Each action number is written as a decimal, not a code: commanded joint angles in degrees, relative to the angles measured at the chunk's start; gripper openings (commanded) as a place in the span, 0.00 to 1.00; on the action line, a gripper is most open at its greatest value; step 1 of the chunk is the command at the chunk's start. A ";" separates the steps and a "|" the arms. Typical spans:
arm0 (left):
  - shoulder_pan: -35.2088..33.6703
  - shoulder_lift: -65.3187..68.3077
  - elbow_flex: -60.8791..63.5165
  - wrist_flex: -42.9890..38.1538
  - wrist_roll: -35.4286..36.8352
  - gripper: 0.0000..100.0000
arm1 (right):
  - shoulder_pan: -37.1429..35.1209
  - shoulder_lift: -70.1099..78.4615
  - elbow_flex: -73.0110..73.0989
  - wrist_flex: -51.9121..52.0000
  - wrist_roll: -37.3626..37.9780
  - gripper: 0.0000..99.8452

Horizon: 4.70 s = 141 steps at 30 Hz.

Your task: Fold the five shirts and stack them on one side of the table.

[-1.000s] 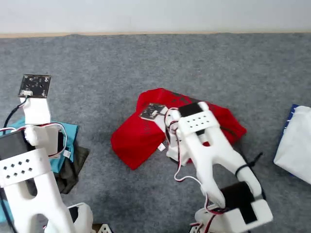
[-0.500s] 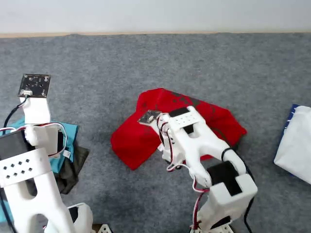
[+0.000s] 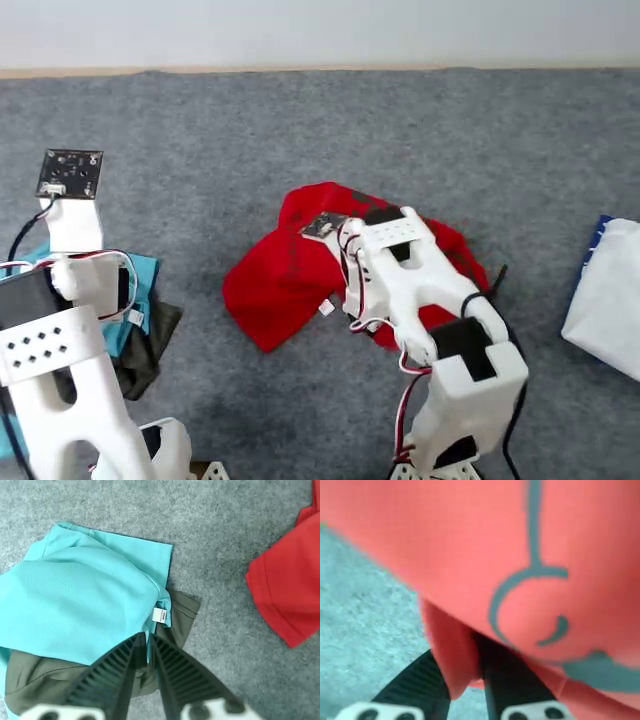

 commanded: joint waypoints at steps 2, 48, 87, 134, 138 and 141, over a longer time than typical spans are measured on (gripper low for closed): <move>0.53 -0.79 -0.31 -0.88 -0.53 0.02 | 2.07 -2.68 -2.73 7.08 2.81 0.01; 42.29 53.71 -3.47 -15.30 -4.48 0.20 | 17.10 -30.11 -13.89 22.64 8.44 0.01; 20.31 1.58 -38.29 7.21 -3.96 0.00 | 44.44 -70.55 -13.98 -6.90 21.80 0.01; 13.01 -26.29 -33.71 7.12 -10.81 0.00 | 44.26 -90.33 -14.42 -19.03 30.07 0.01; 12.84 -25.23 -22.20 3.96 -10.81 0.00 | 43.82 -90.33 -3.96 -19.12 31.91 0.01; 13.10 -25.23 -12.88 -3.43 -10.81 0.00 | 39.52 -90.59 5.54 -21.49 35.78 0.01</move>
